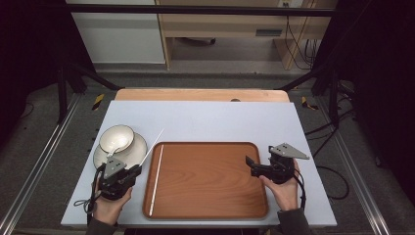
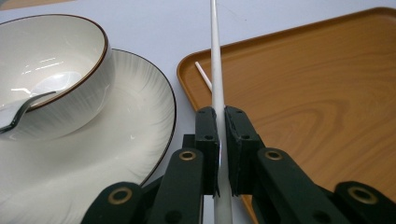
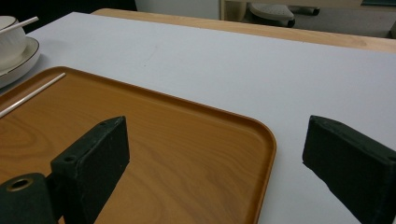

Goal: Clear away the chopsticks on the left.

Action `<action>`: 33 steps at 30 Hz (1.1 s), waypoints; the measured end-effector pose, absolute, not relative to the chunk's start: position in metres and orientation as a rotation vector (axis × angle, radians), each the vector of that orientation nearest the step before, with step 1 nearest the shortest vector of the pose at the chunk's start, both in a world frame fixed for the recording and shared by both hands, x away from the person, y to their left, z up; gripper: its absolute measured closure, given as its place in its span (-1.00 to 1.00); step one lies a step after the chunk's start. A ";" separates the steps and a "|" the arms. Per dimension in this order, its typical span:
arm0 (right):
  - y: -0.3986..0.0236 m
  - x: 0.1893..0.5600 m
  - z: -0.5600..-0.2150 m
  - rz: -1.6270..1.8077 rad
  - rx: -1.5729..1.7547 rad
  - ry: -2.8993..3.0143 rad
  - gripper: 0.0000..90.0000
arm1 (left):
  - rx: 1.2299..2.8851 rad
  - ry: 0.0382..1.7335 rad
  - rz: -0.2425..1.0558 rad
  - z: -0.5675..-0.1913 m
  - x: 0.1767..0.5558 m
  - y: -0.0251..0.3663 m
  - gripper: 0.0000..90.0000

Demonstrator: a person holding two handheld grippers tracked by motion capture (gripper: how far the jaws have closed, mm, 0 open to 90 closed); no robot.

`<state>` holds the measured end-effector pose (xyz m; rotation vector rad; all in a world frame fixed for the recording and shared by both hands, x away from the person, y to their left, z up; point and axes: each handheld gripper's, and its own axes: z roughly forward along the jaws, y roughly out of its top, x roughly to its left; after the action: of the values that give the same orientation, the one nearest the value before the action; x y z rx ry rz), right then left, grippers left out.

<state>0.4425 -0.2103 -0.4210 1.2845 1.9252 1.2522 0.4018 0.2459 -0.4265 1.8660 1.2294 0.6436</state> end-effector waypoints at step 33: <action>-0.207 0.441 -0.418 1.286 1.275 1.921 -0.84 | 1.685 1.358 0.663 -0.442 0.385 0.190 0.87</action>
<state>0.4405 -0.2073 -0.4175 1.2751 1.9209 1.2859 0.3851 0.1899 -0.4418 1.6855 1.3583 0.6627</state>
